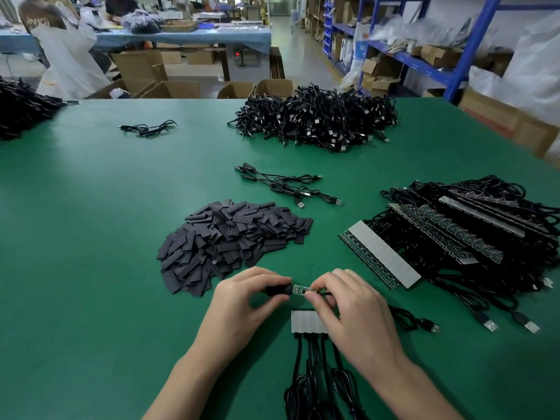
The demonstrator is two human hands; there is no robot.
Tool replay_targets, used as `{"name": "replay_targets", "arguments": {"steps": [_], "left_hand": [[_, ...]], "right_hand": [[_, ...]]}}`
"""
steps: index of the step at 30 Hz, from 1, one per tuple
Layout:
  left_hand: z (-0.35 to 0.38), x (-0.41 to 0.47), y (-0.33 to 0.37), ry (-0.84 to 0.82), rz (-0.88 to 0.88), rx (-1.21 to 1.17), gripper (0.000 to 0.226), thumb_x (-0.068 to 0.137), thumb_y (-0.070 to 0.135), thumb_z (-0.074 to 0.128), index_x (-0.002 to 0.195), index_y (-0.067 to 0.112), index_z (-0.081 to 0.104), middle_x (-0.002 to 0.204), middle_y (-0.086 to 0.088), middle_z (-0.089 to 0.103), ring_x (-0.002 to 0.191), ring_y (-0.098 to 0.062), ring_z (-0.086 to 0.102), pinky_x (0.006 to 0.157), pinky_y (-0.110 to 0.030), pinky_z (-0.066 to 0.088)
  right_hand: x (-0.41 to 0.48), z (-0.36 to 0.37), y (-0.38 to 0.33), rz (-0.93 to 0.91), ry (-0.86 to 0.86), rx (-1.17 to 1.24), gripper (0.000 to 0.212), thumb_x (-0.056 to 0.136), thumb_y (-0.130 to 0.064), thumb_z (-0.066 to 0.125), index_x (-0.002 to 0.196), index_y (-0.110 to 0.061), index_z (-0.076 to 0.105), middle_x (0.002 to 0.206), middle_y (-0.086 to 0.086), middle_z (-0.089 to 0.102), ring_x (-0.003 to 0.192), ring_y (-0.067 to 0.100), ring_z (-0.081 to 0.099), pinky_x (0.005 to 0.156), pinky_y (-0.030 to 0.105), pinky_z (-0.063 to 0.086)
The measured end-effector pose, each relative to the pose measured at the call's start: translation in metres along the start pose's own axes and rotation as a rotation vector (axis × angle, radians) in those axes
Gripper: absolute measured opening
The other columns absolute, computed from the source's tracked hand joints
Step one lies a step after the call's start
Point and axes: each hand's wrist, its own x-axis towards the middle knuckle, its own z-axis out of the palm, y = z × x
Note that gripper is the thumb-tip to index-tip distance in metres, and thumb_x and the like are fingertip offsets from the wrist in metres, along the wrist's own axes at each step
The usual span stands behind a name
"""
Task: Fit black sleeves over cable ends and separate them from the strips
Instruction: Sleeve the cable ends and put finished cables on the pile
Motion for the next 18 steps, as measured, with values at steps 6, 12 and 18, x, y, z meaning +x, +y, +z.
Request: {"name": "replay_targets", "arguments": {"steps": [6, 12, 18], "left_hand": [[-0.0019, -0.0005, -0.0009, 0.001, 0.024, 0.041, 0.024, 0.081, 0.014, 0.086, 0.102, 0.023, 0.081, 0.101, 0.021, 0.071, 0.092, 0.001, 0.070, 0.086, -0.016, 0.054], [0.0001, -0.0017, -0.0026, -0.043, 0.026, 0.072, 0.023, 0.083, 0.014, 0.085, 0.101, 0.026, 0.080, 0.100, 0.022, 0.068, 0.091, 0.002, 0.069, 0.084, -0.017, 0.054], [-0.0012, -0.0023, -0.0036, -0.058, -0.028, 0.069, 0.021, 0.085, 0.022, 0.084, 0.102, 0.033, 0.080, 0.101, 0.023, 0.069, 0.092, -0.001, 0.069, 0.081, -0.020, 0.055]], "right_hand": [[-0.0001, -0.0003, -0.0009, 0.000, -0.043, -0.014, 0.017, 0.097, -0.038, 0.058, 0.088, -0.025, 0.065, 0.082, -0.017, 0.055, 0.075, 0.004, 0.049, 0.065, 0.024, 0.048], [-0.0003, -0.0011, -0.0009, -0.003, -0.032, -0.031, 0.013, 0.095, -0.035, 0.065, 0.086, -0.025, 0.064, 0.080, -0.020, 0.045, 0.075, 0.002, 0.043, 0.066, 0.019, 0.040], [-0.0002, -0.0004, 0.0006, -0.002, -0.055, 0.003, 0.013, 0.093, -0.037, 0.071, 0.091, -0.025, 0.067, 0.082, -0.021, 0.037, 0.079, 0.001, 0.040, 0.069, 0.018, 0.037]]}}
